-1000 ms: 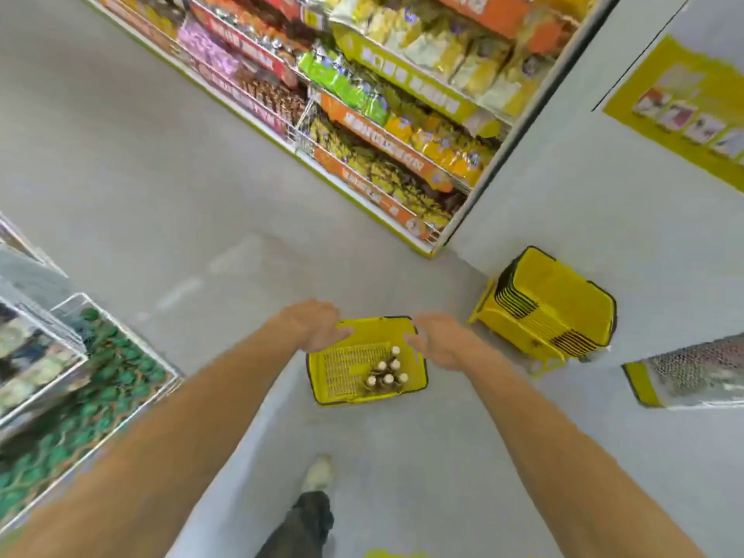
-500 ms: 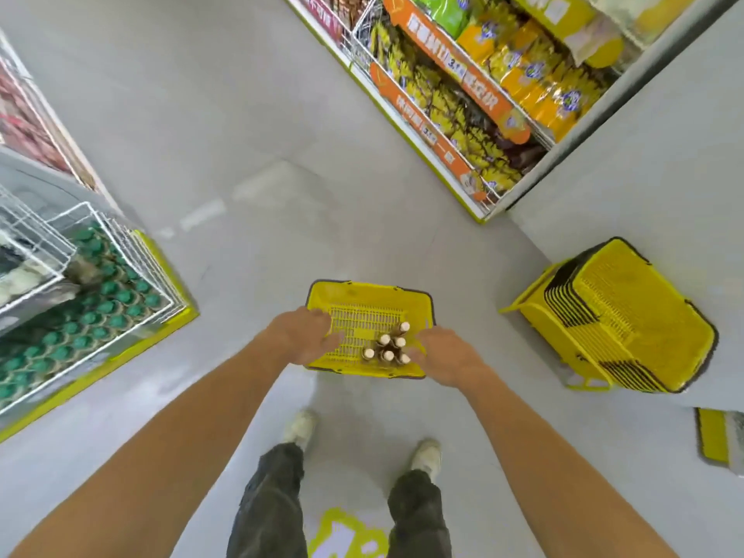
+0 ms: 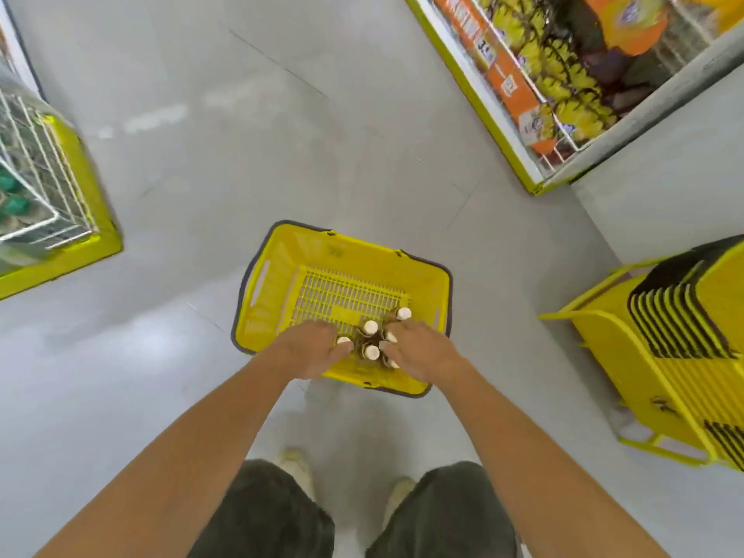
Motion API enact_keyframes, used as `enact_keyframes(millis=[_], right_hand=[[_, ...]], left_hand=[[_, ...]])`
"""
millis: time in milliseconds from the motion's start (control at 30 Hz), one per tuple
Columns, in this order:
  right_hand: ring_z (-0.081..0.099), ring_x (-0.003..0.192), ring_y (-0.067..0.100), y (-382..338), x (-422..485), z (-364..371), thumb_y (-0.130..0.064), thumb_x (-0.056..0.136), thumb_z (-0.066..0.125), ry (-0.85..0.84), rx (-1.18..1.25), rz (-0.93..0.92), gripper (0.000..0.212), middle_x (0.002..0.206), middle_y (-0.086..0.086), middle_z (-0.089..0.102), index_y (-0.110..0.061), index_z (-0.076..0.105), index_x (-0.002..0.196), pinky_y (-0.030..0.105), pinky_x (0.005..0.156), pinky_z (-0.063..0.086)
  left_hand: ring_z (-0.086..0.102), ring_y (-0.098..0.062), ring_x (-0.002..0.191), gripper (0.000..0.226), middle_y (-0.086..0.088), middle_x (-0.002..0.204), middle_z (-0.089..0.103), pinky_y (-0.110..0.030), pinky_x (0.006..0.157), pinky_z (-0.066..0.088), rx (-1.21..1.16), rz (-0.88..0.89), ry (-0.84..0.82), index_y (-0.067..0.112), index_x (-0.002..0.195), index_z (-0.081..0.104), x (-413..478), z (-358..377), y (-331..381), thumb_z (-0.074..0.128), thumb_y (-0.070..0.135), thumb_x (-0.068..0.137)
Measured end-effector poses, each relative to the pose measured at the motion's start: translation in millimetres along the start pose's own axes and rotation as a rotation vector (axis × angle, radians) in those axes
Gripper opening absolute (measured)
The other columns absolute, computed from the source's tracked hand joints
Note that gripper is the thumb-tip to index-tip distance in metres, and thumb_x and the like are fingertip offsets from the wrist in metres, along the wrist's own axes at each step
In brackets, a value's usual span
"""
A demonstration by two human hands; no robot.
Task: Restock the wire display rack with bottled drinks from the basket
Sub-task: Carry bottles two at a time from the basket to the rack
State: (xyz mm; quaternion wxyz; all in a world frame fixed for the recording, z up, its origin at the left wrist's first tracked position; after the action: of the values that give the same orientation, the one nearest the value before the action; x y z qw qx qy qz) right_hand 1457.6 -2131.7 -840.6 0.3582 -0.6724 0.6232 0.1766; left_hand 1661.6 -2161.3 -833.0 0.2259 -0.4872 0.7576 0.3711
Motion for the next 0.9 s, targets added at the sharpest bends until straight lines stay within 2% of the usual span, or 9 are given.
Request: enact_keyframes(millis=[100,200,267,400,500,600,667,733,900], right_hand=[[0.056,0.122,0.034,17,68,38,-0.05,0.107,0.04,0.047,-0.04,-0.045,0.042,0.133,0.011,0.058,-0.017,0.055,0.129,0.043,0.084,0.047],[0.056,0.125,0.034,27,122,74,-0.05,0.107,0.04,0.074,-0.077,-0.093,0.047,0.136,0.012,0.059,-0.016,0.053,0.136,0.044,0.088,0.049],[0.059,0.118,0.034,31,146,96,-0.05,0.106,0.044,0.087,-0.11,-0.143,0.044,0.128,0.012,0.062,-0.013,0.056,0.128,0.04,0.08,0.046],[0.064,0.107,0.037,41,174,118,-0.043,0.102,0.059,0.174,-0.09,-0.197,0.036,0.119,0.013,0.068,-0.013,0.059,0.123,0.042,0.077,0.048],[0.063,0.1,0.039,50,180,114,-0.039,0.096,0.069,0.273,0.12,-0.185,0.031,0.105,0.014,0.071,-0.013,0.065,0.114,0.043,0.076,0.048],[0.059,0.077,0.025,43,159,84,-0.036,0.087,0.076,0.43,0.383,-0.161,0.023,0.077,-0.002,0.064,-0.015,0.067,0.09,0.037,0.064,0.038],[0.054,0.069,0.014,26,128,42,-0.033,0.085,0.079,0.537,0.505,-0.155,0.018,0.068,-0.007,0.059,-0.02,0.068,0.084,0.032,0.061,0.037],[0.056,0.069,0.008,-2,88,-16,-0.03,0.085,0.081,0.573,0.608,-0.18,0.014,0.071,-0.006,0.065,-0.02,0.071,0.086,0.031,0.065,0.044],[0.06,0.074,0.003,-118,-45,-199,-0.017,0.087,0.082,0.549,0.728,-0.35,0.009,0.083,0.009,0.075,-0.015,0.074,0.09,0.025,0.07,0.049]], left_hand=[[0.058,-0.035,0.111,0.048,-0.015,0.117,0.062,-0.041,0.084,0.043,-0.025,-0.024,0.049,0.008,0.111,0.057,64,53,-21,0.041,0.053,0.104],[0.058,-0.034,0.118,0.049,-0.014,0.127,0.062,-0.044,0.092,0.047,-0.069,-0.03,0.065,0.008,0.123,0.057,115,101,-42,0.047,0.051,0.102],[0.057,-0.032,0.123,0.047,-0.011,0.131,0.061,-0.044,0.095,0.047,-0.102,-0.024,0.098,0.013,0.13,0.057,140,127,-55,0.054,0.048,0.099],[0.061,-0.033,0.111,0.035,-0.01,0.118,0.067,-0.04,0.083,0.048,-0.154,-0.03,0.225,0.019,0.119,0.063,170,148,-68,0.066,0.041,0.092],[0.065,-0.033,0.092,0.026,-0.008,0.096,0.072,-0.037,0.068,0.044,-0.33,0.02,0.391,0.017,0.1,0.07,174,136,-67,0.073,0.035,0.082],[0.059,-0.023,0.073,0.026,0.0,0.075,0.065,-0.038,0.063,0.042,-0.533,0.055,0.536,0.017,0.084,0.071,150,105,-63,0.071,0.037,0.068],[0.052,-0.014,0.067,0.018,0.002,0.069,0.061,-0.04,0.063,0.046,-0.608,0.095,0.572,0.014,0.08,0.068,115,65,-55,0.072,0.028,0.069],[0.051,-0.01,0.066,0.013,-0.003,0.069,0.061,-0.045,0.064,0.051,-0.674,0.125,0.598,0.011,0.079,0.066,65,8,-47,0.071,0.019,0.07],[0.064,-0.026,0.073,0.019,-0.019,0.084,0.065,-0.056,0.072,0.055,-0.783,0.172,0.719,0.009,0.09,0.066,-107,-164,-28,0.068,0.021,0.075]])
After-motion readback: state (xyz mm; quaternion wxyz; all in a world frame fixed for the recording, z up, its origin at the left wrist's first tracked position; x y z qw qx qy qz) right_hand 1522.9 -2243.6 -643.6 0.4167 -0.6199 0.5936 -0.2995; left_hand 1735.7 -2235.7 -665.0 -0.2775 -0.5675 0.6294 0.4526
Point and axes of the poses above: each hand's wrist, its own x-axis towards the middle knuckle, its own z-axis out of the palm, y = z × x, the point moved 4 cm from there along x, towards the middle knuckle
